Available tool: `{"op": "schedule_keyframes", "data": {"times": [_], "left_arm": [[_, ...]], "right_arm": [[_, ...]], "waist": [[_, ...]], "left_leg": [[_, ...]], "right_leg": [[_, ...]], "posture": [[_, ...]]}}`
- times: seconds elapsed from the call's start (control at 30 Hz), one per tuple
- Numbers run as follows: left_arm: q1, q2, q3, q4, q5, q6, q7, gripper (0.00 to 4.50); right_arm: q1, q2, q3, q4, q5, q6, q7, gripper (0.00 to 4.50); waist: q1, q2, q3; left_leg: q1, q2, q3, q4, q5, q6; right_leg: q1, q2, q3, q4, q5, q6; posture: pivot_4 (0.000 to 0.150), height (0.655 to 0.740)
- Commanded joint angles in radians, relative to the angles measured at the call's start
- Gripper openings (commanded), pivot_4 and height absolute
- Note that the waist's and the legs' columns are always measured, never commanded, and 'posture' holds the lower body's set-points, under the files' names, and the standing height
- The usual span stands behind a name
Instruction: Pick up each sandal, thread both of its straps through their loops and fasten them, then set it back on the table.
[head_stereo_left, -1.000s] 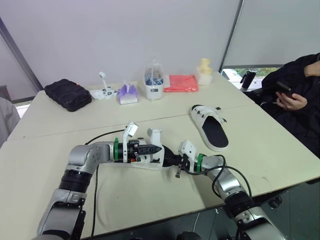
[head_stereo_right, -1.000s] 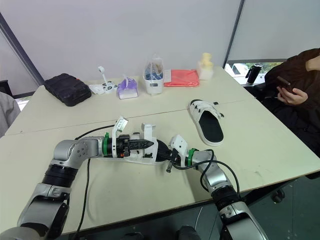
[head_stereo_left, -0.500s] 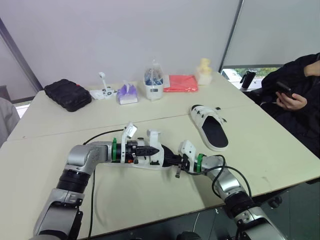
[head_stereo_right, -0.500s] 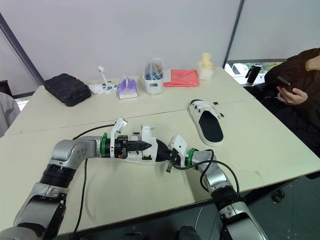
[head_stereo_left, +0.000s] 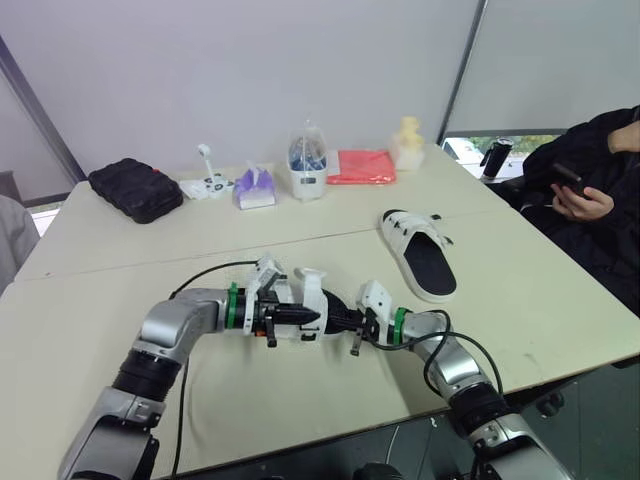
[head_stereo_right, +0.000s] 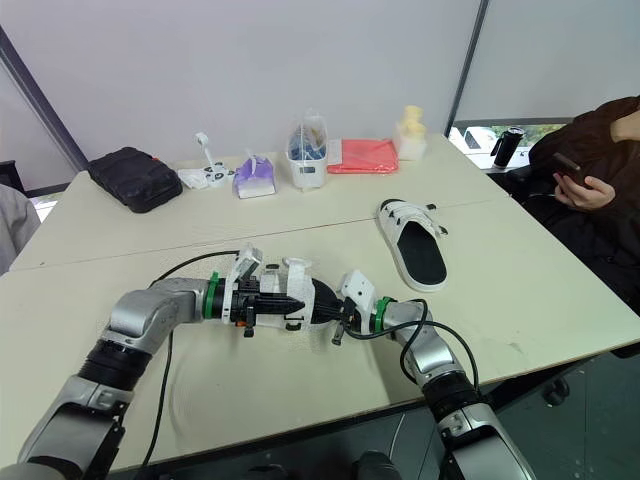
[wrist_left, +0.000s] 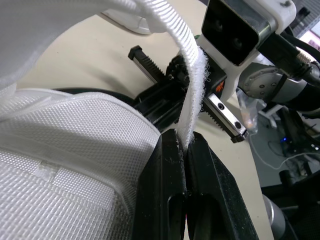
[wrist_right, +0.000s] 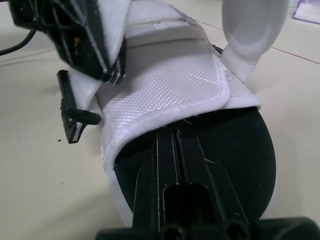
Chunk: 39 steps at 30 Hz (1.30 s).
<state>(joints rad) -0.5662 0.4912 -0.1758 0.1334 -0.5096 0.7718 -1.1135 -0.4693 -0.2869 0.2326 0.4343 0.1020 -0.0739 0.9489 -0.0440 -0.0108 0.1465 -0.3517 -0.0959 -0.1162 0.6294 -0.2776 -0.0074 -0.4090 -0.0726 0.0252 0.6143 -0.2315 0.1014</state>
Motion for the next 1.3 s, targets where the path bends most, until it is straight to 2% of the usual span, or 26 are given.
{"op": "schedule_keyframes", "data": {"times": [0.03,0.3,0.4,0.53,0.9,1.03,1.3], "left_arm": [[0.020,0.019,-0.005,-0.024,0.017,0.006,0.005,0.01],[0.038,0.030,-0.007,-0.045,0.023,0.004,0.002,0.01],[0.037,0.029,0.005,-0.046,0.013,0.009,0.003,0.90],[0.053,0.049,0.069,-0.105,-0.036,0.047,0.021,2.84],[0.255,0.163,0.227,-0.426,-0.206,0.194,0.099,2.84],[0.373,0.196,0.167,-0.492,-0.142,0.126,0.113,2.84],[0.333,0.099,0.071,-0.351,-0.010,-0.069,0.150,2.84]], "right_arm": [[0.039,0.005,0.053,0.071,-0.057,0.043,-0.004,0.00],[0.032,0.008,0.054,0.080,-0.059,0.040,-0.003,0.00],[0.032,0.008,0.053,0.081,-0.059,0.040,-0.003,0.00],[0.033,0.006,0.052,0.082,-0.058,0.039,-0.005,0.00],[0.049,0.008,0.055,0.082,-0.059,0.034,-0.002,0.00],[0.034,0.017,0.062,0.100,-0.062,0.028,0.006,0.00],[0.025,0.017,0.066,0.107,-0.065,0.022,0.017,0.00]], "waist": [[-0.001,0.000,0.000],[-0.001,0.000,0.000],[-0.001,0.000,0.000],[-0.002,0.000,0.000],[-0.001,0.000,0.001],[0.000,0.001,0.000],[0.001,0.001,0.000]], "left_leg": [[0.000,0.000,0.000,0.000,0.000,0.000],[0.000,0.001,0.000,0.000,0.000,0.000],[0.000,0.001,0.000,0.000,0.000,0.000],[0.000,0.001,0.000,0.000,0.000,0.000],[0.000,0.003,0.000,0.000,-0.001,-0.001],[0.001,0.004,0.001,-0.001,-0.002,-0.003],[0.001,0.006,0.000,0.001,-0.002,-0.003]], "right_leg": [[0.000,0.000,0.000,0.000,0.000,0.000],[0.000,0.001,0.000,0.000,0.000,0.000],[0.000,0.001,0.000,0.000,0.000,0.000],[0.000,0.001,0.000,0.000,0.000,0.000],[0.000,0.002,0.000,0.000,0.000,-0.002],[-0.001,0.003,0.000,0.000,-0.001,-0.004],[0.001,0.005,0.000,-0.001,-0.003,-0.008]], "posture": [[0.150,0.7400],[0.150,0.7400],[0.150,0.7400],[0.150,0.7400],[0.150,0.7400],[0.150,0.7400],[0.150,0.7400]]}}
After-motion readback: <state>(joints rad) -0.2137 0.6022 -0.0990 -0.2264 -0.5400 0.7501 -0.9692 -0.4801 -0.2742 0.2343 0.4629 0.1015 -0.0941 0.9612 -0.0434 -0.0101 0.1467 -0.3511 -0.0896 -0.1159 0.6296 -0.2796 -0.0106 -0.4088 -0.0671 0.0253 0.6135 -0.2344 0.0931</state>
